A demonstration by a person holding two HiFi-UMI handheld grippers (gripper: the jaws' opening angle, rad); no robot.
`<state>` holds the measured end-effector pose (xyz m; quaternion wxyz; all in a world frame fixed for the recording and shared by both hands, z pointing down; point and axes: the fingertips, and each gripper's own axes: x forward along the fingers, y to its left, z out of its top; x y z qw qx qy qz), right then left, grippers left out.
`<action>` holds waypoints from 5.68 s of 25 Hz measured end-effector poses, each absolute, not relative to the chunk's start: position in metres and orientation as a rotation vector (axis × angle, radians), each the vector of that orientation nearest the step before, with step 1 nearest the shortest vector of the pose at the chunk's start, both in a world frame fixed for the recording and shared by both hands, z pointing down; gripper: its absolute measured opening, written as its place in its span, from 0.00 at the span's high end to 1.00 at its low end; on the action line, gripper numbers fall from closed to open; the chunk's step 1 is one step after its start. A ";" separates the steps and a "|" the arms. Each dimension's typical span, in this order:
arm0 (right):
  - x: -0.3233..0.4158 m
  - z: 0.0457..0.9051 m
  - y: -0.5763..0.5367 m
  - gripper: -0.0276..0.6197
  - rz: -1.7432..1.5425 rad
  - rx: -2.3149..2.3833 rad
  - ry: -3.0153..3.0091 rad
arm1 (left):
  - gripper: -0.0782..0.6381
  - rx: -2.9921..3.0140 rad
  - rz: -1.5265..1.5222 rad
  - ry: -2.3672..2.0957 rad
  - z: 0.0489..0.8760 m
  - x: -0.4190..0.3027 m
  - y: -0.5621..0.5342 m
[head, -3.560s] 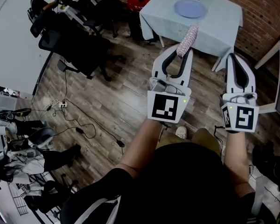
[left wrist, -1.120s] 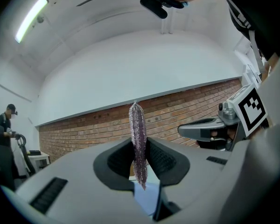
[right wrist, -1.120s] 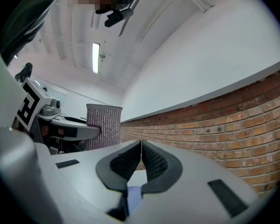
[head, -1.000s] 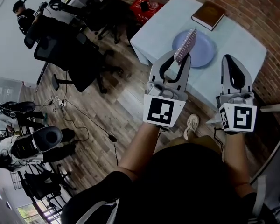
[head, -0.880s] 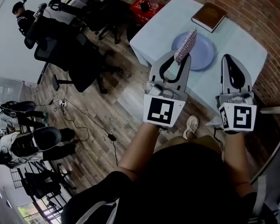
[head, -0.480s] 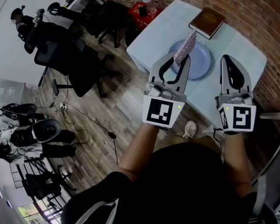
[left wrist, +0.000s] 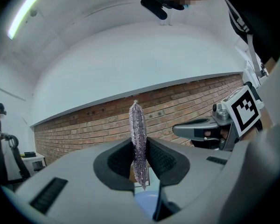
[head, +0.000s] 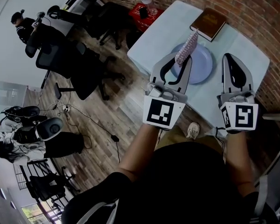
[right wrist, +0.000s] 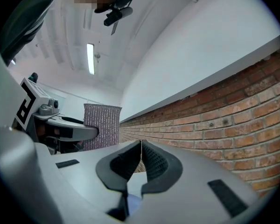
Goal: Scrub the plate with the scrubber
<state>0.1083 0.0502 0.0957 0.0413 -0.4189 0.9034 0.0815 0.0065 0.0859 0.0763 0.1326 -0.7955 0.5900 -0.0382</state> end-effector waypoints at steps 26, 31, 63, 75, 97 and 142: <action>0.027 0.107 -0.031 0.90 0.230 -1.712 2.656 | 0.78 -2.565 -0.146 1.349 0.103 -0.076 -0.025; 0.033 0.119 -0.040 0.90 0.224 -1.793 2.639 | 0.78 -2.610 -0.135 1.277 0.111 -0.071 -0.038; 0.085 0.325 -0.082 0.90 -0.346 -1.730 2.792 | 0.78 -2.879 -0.512 1.321 0.318 -0.002 -0.076; 0.098 0.358 -0.075 0.90 -0.488 -1.781 2.767 | 0.78 -2.908 -0.560 1.306 0.344 0.008 -0.066; 0.081 0.477 -0.065 0.75 -1.173 -1.804 2.817 | 0.78 -3.044 -0.625 1.277 0.393 0.024 -0.062; 0.087 0.469 -0.103 0.87 -1.170 -2.059 2.638 | 0.78 -2.981 -0.699 1.343 0.416 0.012 -0.162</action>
